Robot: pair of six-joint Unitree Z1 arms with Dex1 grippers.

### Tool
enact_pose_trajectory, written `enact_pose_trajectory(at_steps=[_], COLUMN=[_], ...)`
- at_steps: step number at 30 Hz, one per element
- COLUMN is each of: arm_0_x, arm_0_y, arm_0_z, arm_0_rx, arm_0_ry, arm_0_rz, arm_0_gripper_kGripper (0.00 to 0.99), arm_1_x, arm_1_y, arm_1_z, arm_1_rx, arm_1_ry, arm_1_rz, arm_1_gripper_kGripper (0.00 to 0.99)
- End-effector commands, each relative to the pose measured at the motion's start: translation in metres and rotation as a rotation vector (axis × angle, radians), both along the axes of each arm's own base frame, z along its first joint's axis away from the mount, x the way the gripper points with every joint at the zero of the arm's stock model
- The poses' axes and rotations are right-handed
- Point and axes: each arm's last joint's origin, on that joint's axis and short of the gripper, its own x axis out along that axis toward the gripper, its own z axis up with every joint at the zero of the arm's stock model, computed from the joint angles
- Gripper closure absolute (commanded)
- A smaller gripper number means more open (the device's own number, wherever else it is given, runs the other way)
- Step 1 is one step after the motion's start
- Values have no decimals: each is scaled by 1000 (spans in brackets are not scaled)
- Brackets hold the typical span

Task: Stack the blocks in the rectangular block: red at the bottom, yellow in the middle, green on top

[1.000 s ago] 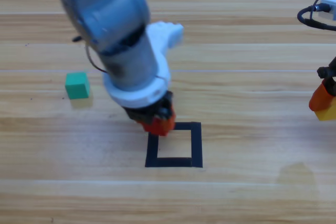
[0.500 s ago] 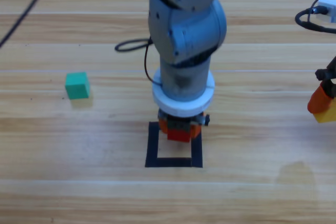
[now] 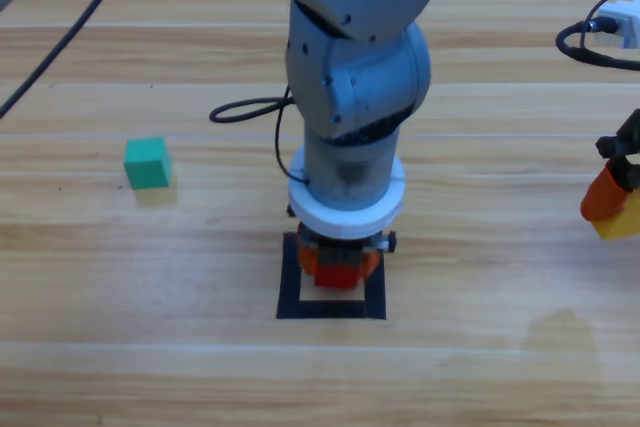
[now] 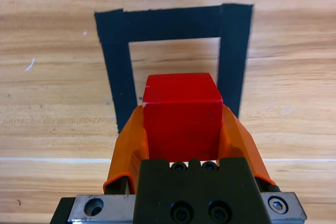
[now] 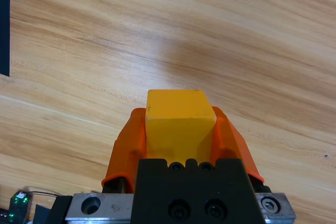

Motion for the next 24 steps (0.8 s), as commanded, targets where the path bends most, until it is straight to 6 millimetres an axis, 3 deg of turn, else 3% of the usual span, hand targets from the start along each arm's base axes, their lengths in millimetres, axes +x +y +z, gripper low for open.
enact_pose_trajectory(at_steps=[1, 24], arm_0_x=[-12, -8], arm_0_y=[-1, 9], arm_0_z=[-12, -21], arm_0_rx=[8, -58], arm_0_ry=[35, 8], arm_0_rz=[1, 18], arm_0_gripper_kGripper=[949, 946], arm_1_x=[11, 11], arm_1_y=[2, 3], arm_1_z=[-20, -22], arm_1_rx=[-18, -20], arm_1_ry=[32, 34], arm_1_rz=[-7, -9], arm_1_gripper_kGripper=[651, 651])
